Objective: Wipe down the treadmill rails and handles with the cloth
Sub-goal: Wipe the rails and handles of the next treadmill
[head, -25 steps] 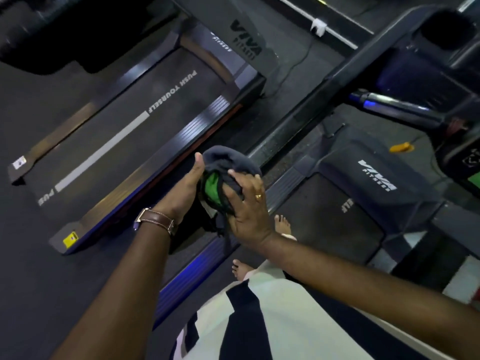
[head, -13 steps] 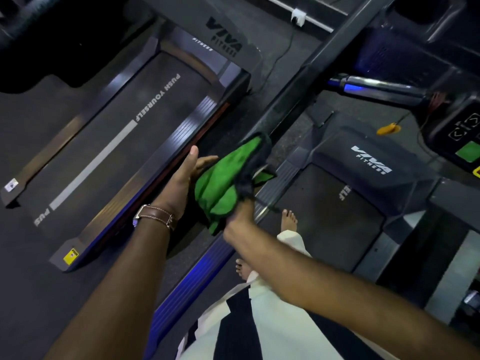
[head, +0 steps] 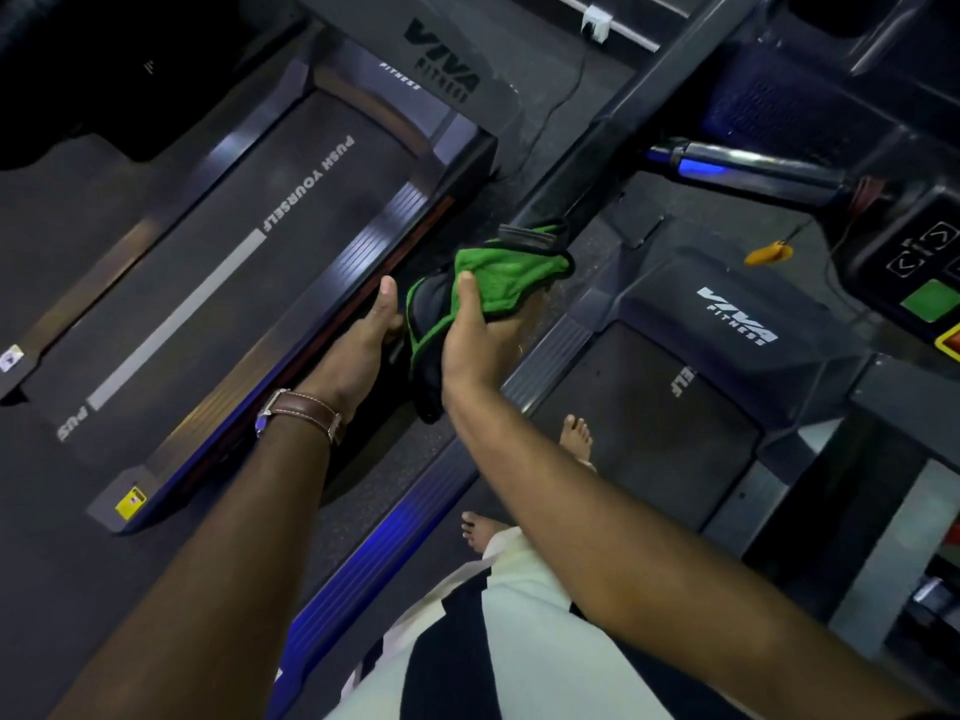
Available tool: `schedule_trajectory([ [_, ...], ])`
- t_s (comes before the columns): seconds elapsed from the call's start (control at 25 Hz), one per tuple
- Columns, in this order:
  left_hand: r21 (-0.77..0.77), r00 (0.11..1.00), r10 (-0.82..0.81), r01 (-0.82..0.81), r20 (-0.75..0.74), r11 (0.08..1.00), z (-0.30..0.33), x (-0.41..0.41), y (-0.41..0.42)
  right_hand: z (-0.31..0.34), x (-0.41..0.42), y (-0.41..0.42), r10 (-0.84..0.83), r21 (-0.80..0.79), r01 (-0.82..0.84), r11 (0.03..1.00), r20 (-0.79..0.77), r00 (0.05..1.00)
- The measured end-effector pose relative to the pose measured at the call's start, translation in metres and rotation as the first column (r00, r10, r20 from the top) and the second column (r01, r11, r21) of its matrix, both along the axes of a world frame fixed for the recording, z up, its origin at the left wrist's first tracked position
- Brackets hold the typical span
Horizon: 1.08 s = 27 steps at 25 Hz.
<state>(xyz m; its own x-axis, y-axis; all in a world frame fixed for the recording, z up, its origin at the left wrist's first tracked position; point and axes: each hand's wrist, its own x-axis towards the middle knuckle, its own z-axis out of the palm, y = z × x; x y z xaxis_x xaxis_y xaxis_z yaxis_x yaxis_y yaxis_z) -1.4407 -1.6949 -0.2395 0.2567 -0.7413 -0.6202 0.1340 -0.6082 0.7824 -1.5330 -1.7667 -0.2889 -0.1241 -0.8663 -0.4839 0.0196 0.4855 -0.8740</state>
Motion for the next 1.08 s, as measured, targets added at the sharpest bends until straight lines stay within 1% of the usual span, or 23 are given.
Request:
schedule_trajectory([
  [0.04,-0.015,0.999,0.002,-0.003,-0.039,1.000,-0.003,0.001,0.000,0.006,-0.006,0.012,0.048,-0.148,-0.055,0.988,-0.049,0.998],
  [0.12,-0.024,0.997,0.003,-0.005,-0.081,1.000,0.000,-0.003,-0.002,-0.009,-0.013,0.036,0.027,-0.148,-0.022,0.989,0.030,0.999],
  [0.16,-0.001,0.999,0.018,-0.018,-0.031,1.000,0.001,-0.005,-0.003,-0.019,-0.019,0.028,0.004,-0.067,0.008,0.998,0.178,0.984],
  [0.2,0.035,0.998,0.018,-0.020,0.066,0.999,0.003,-0.006,-0.003,-0.023,-0.022,0.009,-0.042,0.089,0.013,0.996,0.339,0.940],
  [0.24,0.076,0.982,0.017,-0.032,0.186,0.997,0.005,-0.008,-0.004,-0.034,-0.019,-0.017,-0.064,0.245,-0.063,0.967,0.481,0.875],
  [0.28,0.104,0.960,0.006,-0.037,0.280,0.994,0.007,-0.009,-0.003,-0.042,-0.012,-0.037,-0.104,0.308,-0.081,0.948,0.539,0.836],
  [0.32,0.118,0.939,-0.016,-0.026,0.342,0.993,0.007,-0.010,-0.004,-0.044,-0.009,-0.038,-0.148,0.346,-0.037,0.938,0.495,0.856],
  [0.36,0.129,0.919,-0.053,0.002,0.391,0.992,0.009,-0.011,-0.005,-0.042,-0.007,-0.023,-0.135,0.350,-0.011,0.937,0.391,0.910],
  [0.44,0.157,0.858,-0.121,0.047,0.499,0.986,0.010,-0.011,-0.008,-0.051,-0.007,0.020,-0.070,0.262,0.001,0.965,0.255,0.964],
  [0.52,0.188,0.794,-0.162,0.061,0.586,0.980,0.010,-0.014,-0.010,-0.064,-0.009,0.034,0.010,0.127,-0.035,0.991,0.193,0.981],
  [0.56,0.187,0.772,-0.173,0.071,0.611,0.980,0.008,-0.014,-0.011,-0.054,-0.017,0.026,0.019,0.128,-0.038,0.991,0.141,0.990],
  [0.6,0.178,0.759,-0.181,0.086,0.626,0.980,0.005,-0.013,-0.010,-0.050,-0.016,0.006,-0.035,0.166,0.014,0.986,0.124,0.992],
  [0.64,0.162,0.757,-0.176,0.094,0.629,0.982,0.002,-0.011,-0.009,-0.047,-0.012,-0.005,-0.049,0.111,0.035,0.993,0.121,0.991],
  [0.68,0.150,0.753,-0.170,0.096,0.636,0.984,-0.005,-0.007,-0.007,-0.029,-0.013,-0.002,-0.013,-0.002,0.013,1.000,0.057,0.998],
  [0.72,0.147,0.746,-0.169,0.096,0.644,0.985,-0.012,-0.002,-0.006,-0.008,-0.016,0.013,0.081,-0.164,-0.097,0.982,-0.104,0.991],
  [0.76,0.136,0.738,-0.154,0.086,0.657,0.987,-0.018,0.003,-0.005,0.006,-0.022,0.037,0.197,-0.355,-0.309,0.882,-0.319,0.927],
  [0.8,0.128,0.740,-0.128,0.058,0.660,0.990,-0.021,0.006,-0.004,0.013,-0.031,0.052,0.268,-0.439,-0.545,0.715,-0.548,0.793],
  [0.84,0.131,0.731,-0.114,0.034,0.673,0.991,-0.023,0.007,-0.004,0.017,-0.039,0.049,0.255,-0.425,-0.717,0.552,-0.733,0.631],
  [0.88,0.135,0.713,-0.109,0.021,0.693,0.991,-0.023,0.006,-0.004,0.018,-0.041,0.031,0.206,-0.362,-0.814,0.454,-0.846,0.491],
  [0.92,0.144,0.680,-0.120,0.021,0.723,0.989,-0.023,0.004,-0.004,0.024,-0.037,0.002,0.136,-0.287,-0.847,0.447,-0.914,0.381],
  [1.0,0.122,0.644,-0.048,-0.071,0.763,0.990,-0.021,-0.002,-0.003,0.044,-0.019,-0.044,0.125,-0.148,-0.817,0.558,-0.958,0.258],
  [1.04,0.111,0.603,-0.014,-0.125,0.797,0.986,-0.019,-0.005,-0.002,0.049,-0.014,-0.051,0.108,-0.136,-0.819,0.557,-0.966,0.234],
  [1.08,0.103,0.546,-0.008,-0.143,0.838,0.984,-0.017,-0.008,-0.002,0.047,-0.016,-0.048,0.096,-0.169,-0.859,0.483,-0.965,0.243],
])
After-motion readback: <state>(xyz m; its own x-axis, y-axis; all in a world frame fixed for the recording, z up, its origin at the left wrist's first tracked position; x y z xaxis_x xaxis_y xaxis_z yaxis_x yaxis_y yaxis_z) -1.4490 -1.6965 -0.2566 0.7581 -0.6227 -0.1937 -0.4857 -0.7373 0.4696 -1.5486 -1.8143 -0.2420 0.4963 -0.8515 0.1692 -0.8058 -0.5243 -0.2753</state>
